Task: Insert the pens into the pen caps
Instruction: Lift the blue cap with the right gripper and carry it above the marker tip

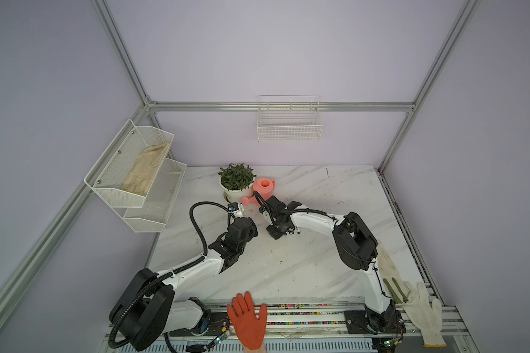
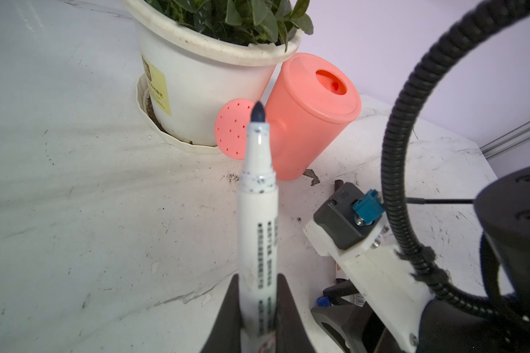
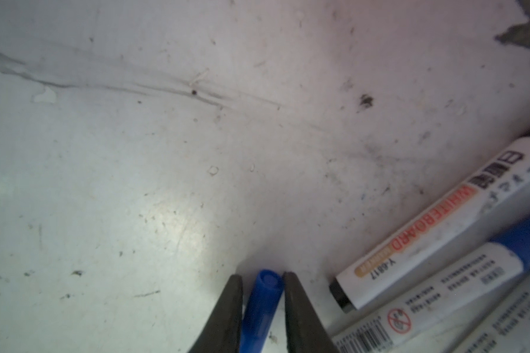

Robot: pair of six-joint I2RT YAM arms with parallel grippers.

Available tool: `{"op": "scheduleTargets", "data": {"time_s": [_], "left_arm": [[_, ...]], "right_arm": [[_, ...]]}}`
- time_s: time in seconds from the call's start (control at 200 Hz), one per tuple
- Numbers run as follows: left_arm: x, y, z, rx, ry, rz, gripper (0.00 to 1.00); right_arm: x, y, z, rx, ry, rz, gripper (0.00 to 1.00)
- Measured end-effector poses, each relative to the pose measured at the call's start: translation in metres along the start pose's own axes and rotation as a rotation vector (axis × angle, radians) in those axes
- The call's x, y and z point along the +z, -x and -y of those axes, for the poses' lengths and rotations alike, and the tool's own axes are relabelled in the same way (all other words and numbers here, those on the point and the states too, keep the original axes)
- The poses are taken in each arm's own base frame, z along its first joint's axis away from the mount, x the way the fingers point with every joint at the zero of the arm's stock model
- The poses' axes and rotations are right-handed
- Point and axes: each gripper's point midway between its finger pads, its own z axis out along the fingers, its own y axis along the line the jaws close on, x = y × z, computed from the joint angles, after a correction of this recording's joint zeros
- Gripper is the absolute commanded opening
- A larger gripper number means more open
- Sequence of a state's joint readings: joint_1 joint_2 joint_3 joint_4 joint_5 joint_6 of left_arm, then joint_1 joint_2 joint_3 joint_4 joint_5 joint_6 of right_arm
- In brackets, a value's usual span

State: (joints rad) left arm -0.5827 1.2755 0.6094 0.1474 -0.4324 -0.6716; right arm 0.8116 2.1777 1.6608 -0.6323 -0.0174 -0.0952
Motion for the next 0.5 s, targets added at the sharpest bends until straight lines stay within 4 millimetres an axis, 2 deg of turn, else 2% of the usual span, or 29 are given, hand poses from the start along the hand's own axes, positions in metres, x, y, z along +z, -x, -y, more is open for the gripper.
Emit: {"op": "scheduleTargets", "data": {"time_s": [0.16,0.38,0.45,0.5], "left_arm": [[0.000,0.000,0.000,0.001,-0.002,-0.002,0.00],[0.000,-0.003,0.004,0.003,-0.024,-0.017,0.00],[0.000,-0.005,0.007,0.007,-0.040,-0.028,0.00],[0.000,-0.007,0.010,0.011,-0.056,-0.038,0.00]], "right_arm": [[-0.001,0.000,-0.004,0.008,0.021,-0.002,0.10],[-0.004,0.004,-0.007,0.023,0.042,0.010,0.03],[-0.013,0.012,-0.007,0.042,0.063,0.045,0.03],[-0.030,0.021,-0.008,0.058,0.089,0.101,0.03]]}}
